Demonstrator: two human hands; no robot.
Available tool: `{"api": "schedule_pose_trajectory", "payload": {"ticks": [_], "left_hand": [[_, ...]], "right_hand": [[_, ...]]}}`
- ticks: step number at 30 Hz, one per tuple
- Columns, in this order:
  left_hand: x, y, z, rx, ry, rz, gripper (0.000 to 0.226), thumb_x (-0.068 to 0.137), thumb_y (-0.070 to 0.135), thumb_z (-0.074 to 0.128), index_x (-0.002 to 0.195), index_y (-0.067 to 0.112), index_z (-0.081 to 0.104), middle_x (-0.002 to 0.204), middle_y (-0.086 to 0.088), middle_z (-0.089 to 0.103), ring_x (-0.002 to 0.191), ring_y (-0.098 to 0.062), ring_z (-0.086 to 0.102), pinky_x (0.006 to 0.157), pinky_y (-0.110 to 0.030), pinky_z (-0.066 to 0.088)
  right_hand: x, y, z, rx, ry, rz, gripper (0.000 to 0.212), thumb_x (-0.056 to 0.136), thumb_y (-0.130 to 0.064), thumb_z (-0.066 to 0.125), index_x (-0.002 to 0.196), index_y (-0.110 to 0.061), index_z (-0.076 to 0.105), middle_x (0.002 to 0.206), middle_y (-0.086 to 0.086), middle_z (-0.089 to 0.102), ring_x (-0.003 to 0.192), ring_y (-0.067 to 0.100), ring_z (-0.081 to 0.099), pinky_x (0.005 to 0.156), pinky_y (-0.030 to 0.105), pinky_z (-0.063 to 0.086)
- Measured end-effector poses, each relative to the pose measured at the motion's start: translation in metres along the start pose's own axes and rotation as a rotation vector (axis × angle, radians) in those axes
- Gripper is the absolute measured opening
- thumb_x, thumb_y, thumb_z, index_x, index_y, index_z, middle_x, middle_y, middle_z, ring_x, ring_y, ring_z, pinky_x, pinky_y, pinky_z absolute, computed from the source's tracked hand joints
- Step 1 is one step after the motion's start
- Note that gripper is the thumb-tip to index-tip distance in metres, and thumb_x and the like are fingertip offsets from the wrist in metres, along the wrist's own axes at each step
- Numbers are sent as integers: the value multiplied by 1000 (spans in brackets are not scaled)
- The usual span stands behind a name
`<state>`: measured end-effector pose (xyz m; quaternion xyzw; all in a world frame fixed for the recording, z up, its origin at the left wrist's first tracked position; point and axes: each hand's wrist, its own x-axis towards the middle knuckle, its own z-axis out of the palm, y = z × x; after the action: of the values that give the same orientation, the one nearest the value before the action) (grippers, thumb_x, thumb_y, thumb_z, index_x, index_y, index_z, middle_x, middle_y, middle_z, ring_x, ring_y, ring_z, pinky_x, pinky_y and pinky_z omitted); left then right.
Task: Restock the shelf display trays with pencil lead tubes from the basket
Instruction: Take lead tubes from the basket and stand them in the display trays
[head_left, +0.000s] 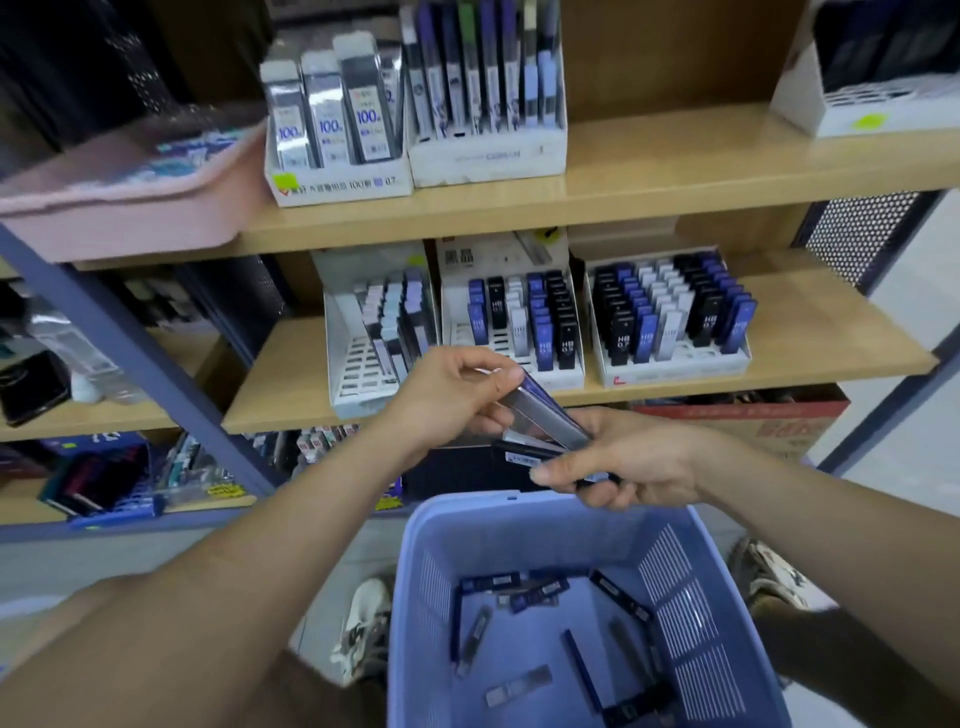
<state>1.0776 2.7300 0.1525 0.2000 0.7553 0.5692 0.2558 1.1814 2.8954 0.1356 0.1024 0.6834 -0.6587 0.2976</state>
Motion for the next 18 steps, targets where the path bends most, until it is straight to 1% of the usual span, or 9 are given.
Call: {"api": "schedule_pose_trajectory", "payload": {"ticks": [2, 4, 5, 8, 10, 12, 15, 17, 18], "left_hand": [[7, 14, -7, 60, -24, 30, 10, 86, 14, 67, 94, 9, 70, 73, -7, 72, 66, -16, 70, 68, -28, 60], [13, 26, -13, 109, -33, 71, 6, 87, 9, 66, 89, 10, 71, 74, -8, 71, 67, -15, 69, 69, -26, 60], [17, 29, -17, 125, -29, 84, 7, 88, 8, 65, 88, 11, 72, 76, -9, 70, 68, -14, 68, 70, -26, 59], [28, 32, -28, 132, 0, 98, 12, 88, 4, 64, 87, 12, 73, 83, -12, 70, 74, -17, 67, 76, -28, 59], [33, 29, -39, 76, 65, 99, 15, 85, -3, 64, 85, 10, 72, 92, -14, 71, 83, -21, 68, 79, -29, 58], [35, 25, -49, 69, 116, 116, 24, 81, -11, 65, 81, 12, 70, 91, -6, 72, 87, -18, 67, 78, -29, 57], [33, 23, -55, 99, 94, 127, 31, 76, -16, 66, 79, 15, 70, 85, 1, 73, 83, -9, 68, 70, -20, 54], [33, 25, -52, 98, 82, 132, 31, 75, -15, 67, 80, 15, 70, 86, 1, 74, 84, -8, 69, 72, -18, 53], [33, 26, -51, 103, 82, 136, 31, 75, -15, 68, 81, 16, 70, 88, 1, 74, 86, -9, 69, 74, -17, 54]], "right_hand": [[0, -10, -7, -53, 21, -4, 38, 85, -11, 72, 118, -17, 53, 61, -4, 49, 48, 7, 31, 38, 15, 20], [1, -17, -18, -138, 57, 3, 41, 86, -11, 71, 122, -17, 52, 60, -3, 50, 47, 9, 31, 41, 18, 19], [1, -19, -23, -168, 78, 5, 36, 86, -13, 72, 118, -13, 53, 61, -2, 49, 47, 9, 31, 40, 18, 18], [6, -16, -40, -178, 146, -15, 21, 87, -15, 71, 88, -10, 51, 61, 1, 50, 47, 13, 32, 45, 25, 16], [9, -8, -51, -202, 193, -17, 21, 88, -18, 71, 82, -11, 52, 59, 0, 52, 51, 17, 39, 54, 31, 25], [7, -2, -61, -237, 213, 6, 20, 91, -21, 68, 82, -11, 53, 57, -1, 53, 55, 17, 43, 59, 29, 32], [7, 1, -67, -66, 254, 1, 14, 95, -11, 59, 85, -13, 51, 54, -1, 50, 50, 15, 39, 55, 27, 30], [15, -1, -65, 169, 307, -63, 21, 93, -2, 57, 82, -14, 44, 54, -1, 43, 45, 12, 29, 45, 23, 23], [19, -4, -61, 256, 318, -99, 21, 91, -5, 61, 81, -15, 45, 55, -1, 40, 44, 11, 25, 42, 21, 18]]}}
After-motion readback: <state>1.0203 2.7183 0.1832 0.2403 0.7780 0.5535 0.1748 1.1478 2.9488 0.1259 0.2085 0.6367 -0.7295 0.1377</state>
